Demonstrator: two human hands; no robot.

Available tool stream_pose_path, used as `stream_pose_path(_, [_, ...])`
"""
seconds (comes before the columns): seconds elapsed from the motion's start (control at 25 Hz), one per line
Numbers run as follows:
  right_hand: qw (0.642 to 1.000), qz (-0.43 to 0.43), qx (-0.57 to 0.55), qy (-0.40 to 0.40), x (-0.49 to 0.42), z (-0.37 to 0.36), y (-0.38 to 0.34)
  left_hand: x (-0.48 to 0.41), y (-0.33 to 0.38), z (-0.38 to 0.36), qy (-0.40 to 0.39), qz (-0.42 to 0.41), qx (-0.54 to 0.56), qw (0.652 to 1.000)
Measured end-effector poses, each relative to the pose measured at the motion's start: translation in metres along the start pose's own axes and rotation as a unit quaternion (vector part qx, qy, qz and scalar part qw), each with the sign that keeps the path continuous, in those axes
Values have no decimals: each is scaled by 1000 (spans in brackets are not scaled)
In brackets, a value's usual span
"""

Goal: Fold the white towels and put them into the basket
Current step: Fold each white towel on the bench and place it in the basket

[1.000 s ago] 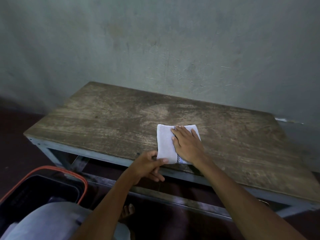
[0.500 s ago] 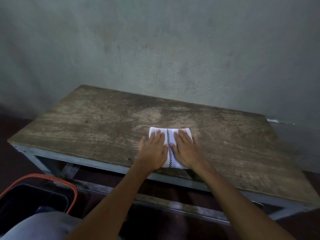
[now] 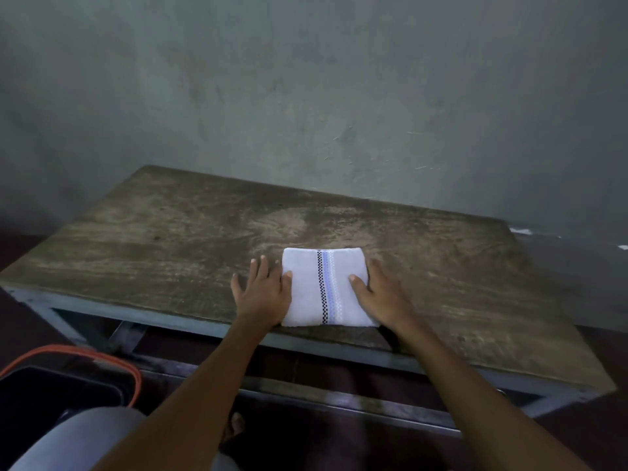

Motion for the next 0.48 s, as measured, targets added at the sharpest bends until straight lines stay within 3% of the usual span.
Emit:
stream_pose_path(0.16, [994,-30,100,28,10,17,7,11,4,14,56,62,60,995])
stream_pose_path(0.32, [997,-74,19,14,6,8,4,12,15,6,-33,100,90,990])
stream_pose_path(0.48, [976,-144,-164,-6,-1,1,1,-1,20,1,-78,117,174,975])
Point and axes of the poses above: each hand's wrist, its own x-axis away from the middle knuckle, its own z-axis out of the back of the hand, y = z × x, the point moved 6 cm from there along -x, towards the middle knuckle
